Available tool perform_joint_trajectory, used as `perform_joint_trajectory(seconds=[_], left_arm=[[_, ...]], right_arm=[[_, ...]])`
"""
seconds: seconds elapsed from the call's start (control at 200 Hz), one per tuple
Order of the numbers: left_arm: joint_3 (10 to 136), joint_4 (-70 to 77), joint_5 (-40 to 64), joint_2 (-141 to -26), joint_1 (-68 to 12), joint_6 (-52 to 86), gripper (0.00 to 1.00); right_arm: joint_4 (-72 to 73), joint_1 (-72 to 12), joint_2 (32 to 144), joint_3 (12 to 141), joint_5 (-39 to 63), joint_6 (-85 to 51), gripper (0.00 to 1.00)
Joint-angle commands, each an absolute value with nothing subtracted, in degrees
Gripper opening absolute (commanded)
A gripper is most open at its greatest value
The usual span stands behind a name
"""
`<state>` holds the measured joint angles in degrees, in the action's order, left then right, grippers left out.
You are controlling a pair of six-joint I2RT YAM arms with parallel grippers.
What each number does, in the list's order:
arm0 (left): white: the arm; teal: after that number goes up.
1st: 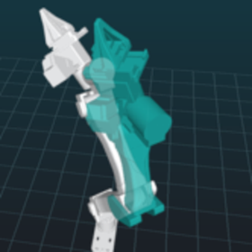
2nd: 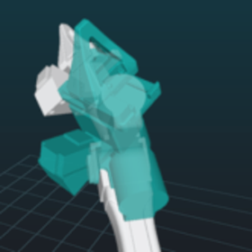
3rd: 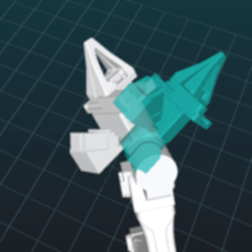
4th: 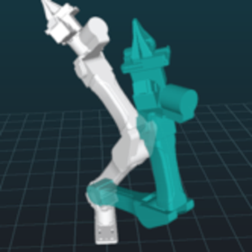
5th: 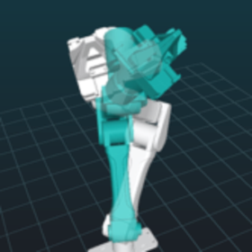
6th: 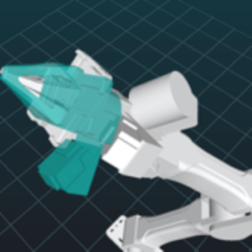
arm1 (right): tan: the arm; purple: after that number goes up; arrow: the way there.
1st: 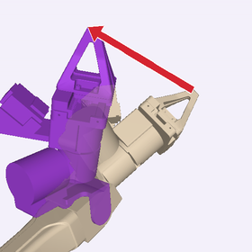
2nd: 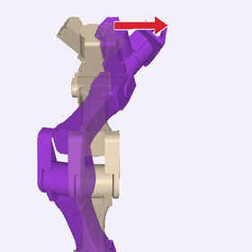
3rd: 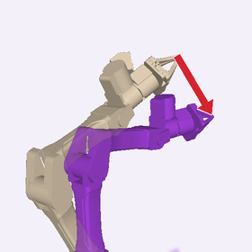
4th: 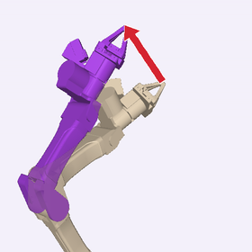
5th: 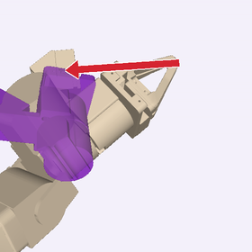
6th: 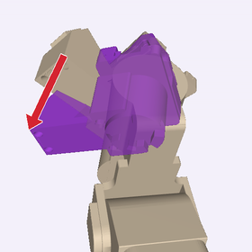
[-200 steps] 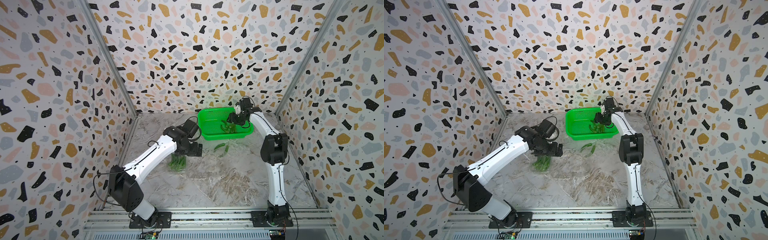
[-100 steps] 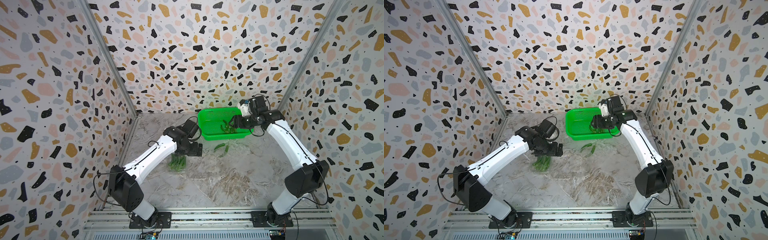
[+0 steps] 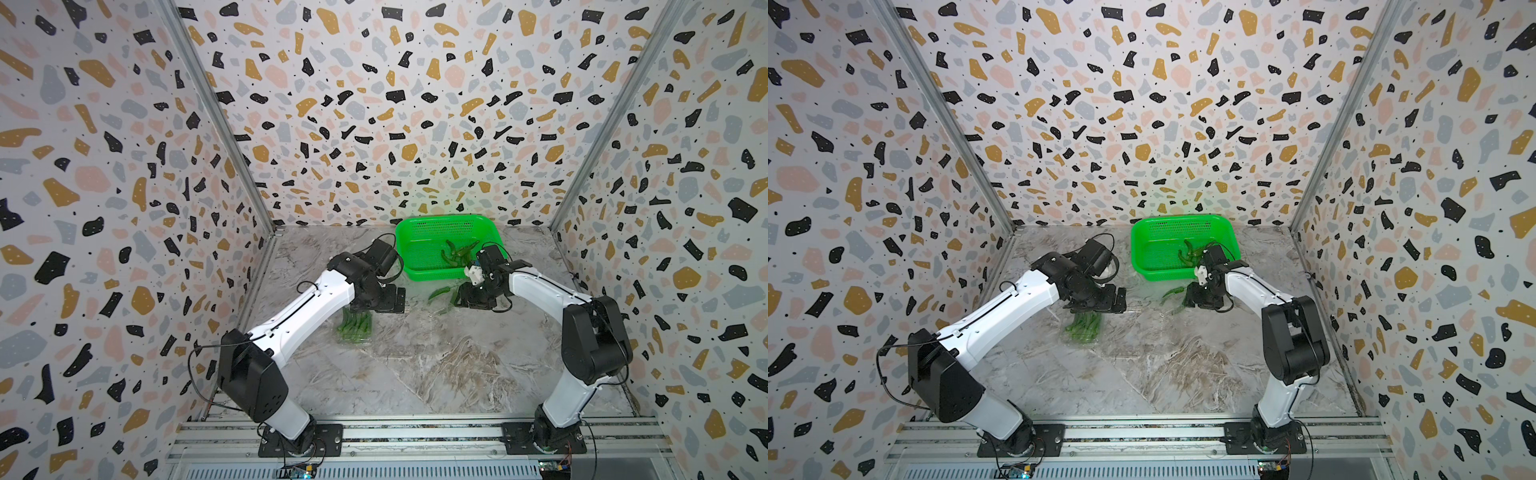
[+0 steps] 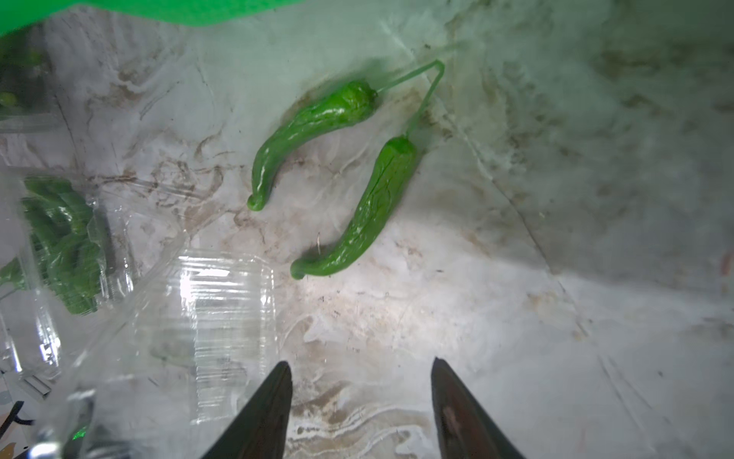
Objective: Take small green peppers out of containers
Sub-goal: Pick up the green pepper from the center of the board.
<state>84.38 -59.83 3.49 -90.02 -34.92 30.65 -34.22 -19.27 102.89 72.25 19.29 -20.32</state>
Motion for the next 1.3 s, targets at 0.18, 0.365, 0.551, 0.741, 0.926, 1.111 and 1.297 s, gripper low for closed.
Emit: perform_joint_trajectory(seconds=[0.18, 0.365, 0.551, 0.741, 0.926, 1.111, 1.297], left_arm=[[84.05, -60.18, 3.44, -89.41, -34.54, 31.36, 1.00], [84.04, -61.08, 2.90, -88.78, -34.54, 31.26, 1.00], [84.17, -61.20, 2.90, -88.77, -34.54, 31.11, 1.00], [84.44, -60.27, 4.32, -89.54, -34.54, 31.99, 0.99], [85.54, -60.24, 3.98, -90.18, -34.54, 31.39, 1.00], [87.35, -60.79, 4.38, -91.61, -34.54, 30.23, 0.99], [90.39, -62.21, 4.60, -93.46, -34.54, 28.47, 1.00]], right_arm=[[-32.54, -20.92, 111.67, 79.62, 14.56, -17.91, 0.53], [-33.21, -22.96, 115.52, 81.30, 9.01, -16.66, 0.42], [-33.31, -22.91, 114.06, 78.25, 5.72, -16.75, 0.14], [-33.51, -18.61, 105.69, 73.25, 7.55, -16.85, 0.05], [-35.16, -12.32, 93.50, 71.43, 9.47, -17.05, 0.04], [-36.01, -10.85, 87.65, 79.86, 11.66, -16.54, 0.04], [-32.12, -10.90, 94.77, 93.05, 11.35, -16.97, 0.04]])
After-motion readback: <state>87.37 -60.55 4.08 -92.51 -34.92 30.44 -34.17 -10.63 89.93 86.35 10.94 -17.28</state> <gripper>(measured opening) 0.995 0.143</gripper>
